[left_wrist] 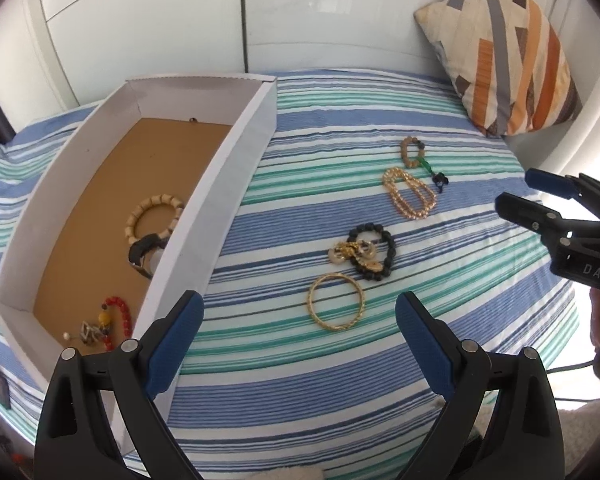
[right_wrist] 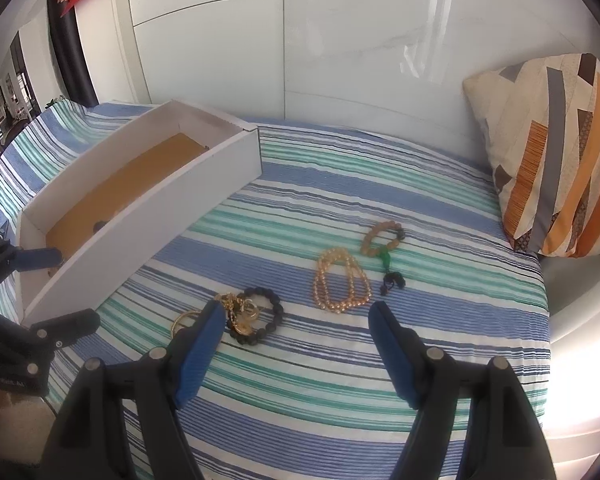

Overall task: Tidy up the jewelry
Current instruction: 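Move both tools back toward the remaining jewelry on the bed, then grasp the gold bangle with the left tool while the right tool grasps the gold chain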

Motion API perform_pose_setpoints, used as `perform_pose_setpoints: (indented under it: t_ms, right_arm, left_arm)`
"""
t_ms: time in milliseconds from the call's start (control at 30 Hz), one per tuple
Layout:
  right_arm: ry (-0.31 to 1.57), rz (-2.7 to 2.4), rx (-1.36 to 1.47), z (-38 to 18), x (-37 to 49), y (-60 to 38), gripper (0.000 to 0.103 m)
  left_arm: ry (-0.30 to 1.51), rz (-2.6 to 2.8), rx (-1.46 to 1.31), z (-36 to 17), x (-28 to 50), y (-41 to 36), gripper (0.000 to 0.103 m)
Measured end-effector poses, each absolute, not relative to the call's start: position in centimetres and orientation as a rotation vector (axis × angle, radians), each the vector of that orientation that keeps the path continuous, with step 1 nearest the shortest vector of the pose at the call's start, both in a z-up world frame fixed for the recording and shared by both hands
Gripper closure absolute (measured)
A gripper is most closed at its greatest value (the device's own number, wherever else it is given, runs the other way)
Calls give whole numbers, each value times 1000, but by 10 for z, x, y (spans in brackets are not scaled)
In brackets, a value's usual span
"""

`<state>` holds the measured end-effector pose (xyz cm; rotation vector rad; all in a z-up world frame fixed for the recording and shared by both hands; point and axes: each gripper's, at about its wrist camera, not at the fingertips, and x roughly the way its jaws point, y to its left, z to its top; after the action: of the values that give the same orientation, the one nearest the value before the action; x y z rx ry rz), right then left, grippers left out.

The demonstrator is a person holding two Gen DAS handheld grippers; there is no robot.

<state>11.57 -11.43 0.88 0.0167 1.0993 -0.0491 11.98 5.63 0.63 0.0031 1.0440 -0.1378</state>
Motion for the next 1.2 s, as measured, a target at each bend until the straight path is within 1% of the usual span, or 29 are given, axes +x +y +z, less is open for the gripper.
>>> perform_pose_setpoints:
  t_ms: [133,233,467,600,767,1033,1200]
  right_arm:
    - [1106,-100,43,7,116,-130,27]
    - [1135,-113,73,-3,114,-140,27]
    - [1225,-71,115,-30,111,-139,27]
    - [1242,-40,97,-36,110,-133,27]
    - [1265,-37,98,-40,111,-136,27]
    - [1274,-16,90,-45,122,-137,27]
    - [1265,-43,103,-54,135,-157,27]
  left_arm:
    - [1099,-115,-99,-11,122,89,6]
    - [1172,-103,-121,-31,124,97,6]
    - [1247,-155,-36,-67,137,69,6]
    - [1282,-155,20,-89,150,57,7]
    - [1314,-135,22,-111,161,53,7]
    - [1321,-111,40,-125,166,49,8]
    - [1326,-104,35,-125,164,53,8]
